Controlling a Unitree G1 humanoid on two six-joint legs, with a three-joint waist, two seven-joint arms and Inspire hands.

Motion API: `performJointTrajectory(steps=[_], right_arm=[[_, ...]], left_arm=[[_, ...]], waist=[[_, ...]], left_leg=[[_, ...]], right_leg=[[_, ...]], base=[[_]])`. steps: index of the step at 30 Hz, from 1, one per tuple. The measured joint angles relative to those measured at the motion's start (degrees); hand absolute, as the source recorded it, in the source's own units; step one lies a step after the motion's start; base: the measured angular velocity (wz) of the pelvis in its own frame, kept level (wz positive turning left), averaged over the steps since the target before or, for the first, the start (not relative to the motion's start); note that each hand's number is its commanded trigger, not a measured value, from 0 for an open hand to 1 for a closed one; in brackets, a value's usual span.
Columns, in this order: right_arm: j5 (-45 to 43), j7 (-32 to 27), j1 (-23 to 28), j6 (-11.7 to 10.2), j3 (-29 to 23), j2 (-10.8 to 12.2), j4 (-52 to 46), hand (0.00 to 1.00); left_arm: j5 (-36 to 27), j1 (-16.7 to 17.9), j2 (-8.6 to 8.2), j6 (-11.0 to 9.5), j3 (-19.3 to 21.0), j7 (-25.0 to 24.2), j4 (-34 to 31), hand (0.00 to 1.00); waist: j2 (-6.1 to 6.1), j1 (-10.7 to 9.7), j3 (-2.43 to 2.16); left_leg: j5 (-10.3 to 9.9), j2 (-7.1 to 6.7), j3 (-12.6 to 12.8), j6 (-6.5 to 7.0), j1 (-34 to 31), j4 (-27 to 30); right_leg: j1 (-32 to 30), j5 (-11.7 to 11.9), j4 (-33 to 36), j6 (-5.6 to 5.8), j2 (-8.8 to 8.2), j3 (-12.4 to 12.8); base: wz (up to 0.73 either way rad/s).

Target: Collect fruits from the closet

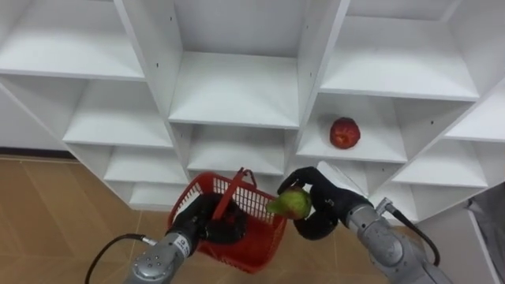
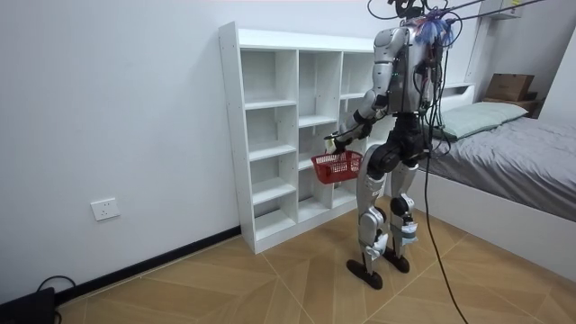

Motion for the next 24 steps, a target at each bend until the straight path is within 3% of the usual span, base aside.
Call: performJointTrajectory(steps=[12, 24], right_arm=[[-2.0, 0.0, 0.0, -0.1, 1.1, 1.2, 6.9, 1.0], [-1.9, 0.0, -2.2, -0.7, 2.8, 1.6, 14.9, 1.0]], left_arm=[[-0.1, 0.0, -0.51, -0.1, -1.2, -1.1, -4.1, 1.0], [0.1, 0.0, 1.38, -0.1, -5.8, -4.0, -3.9, 1.0]], waist=[[0.19, 0.1, -0.09], [0.75, 0.1, 0.14]], left_leg=[[0.0, 0.01, 0.0, 0.0, -0.9, 0.0], [0.0, 0.0, 0.1, 0.0, -1.2, 0.0]], right_leg=[[-1.1, 0.0, 0.1, 0.0, 0.03, 0.1], [-1.3, 0.0, 0.2, 0.0, 0.01, 0.1]], base=[[0.0], [0.0]])
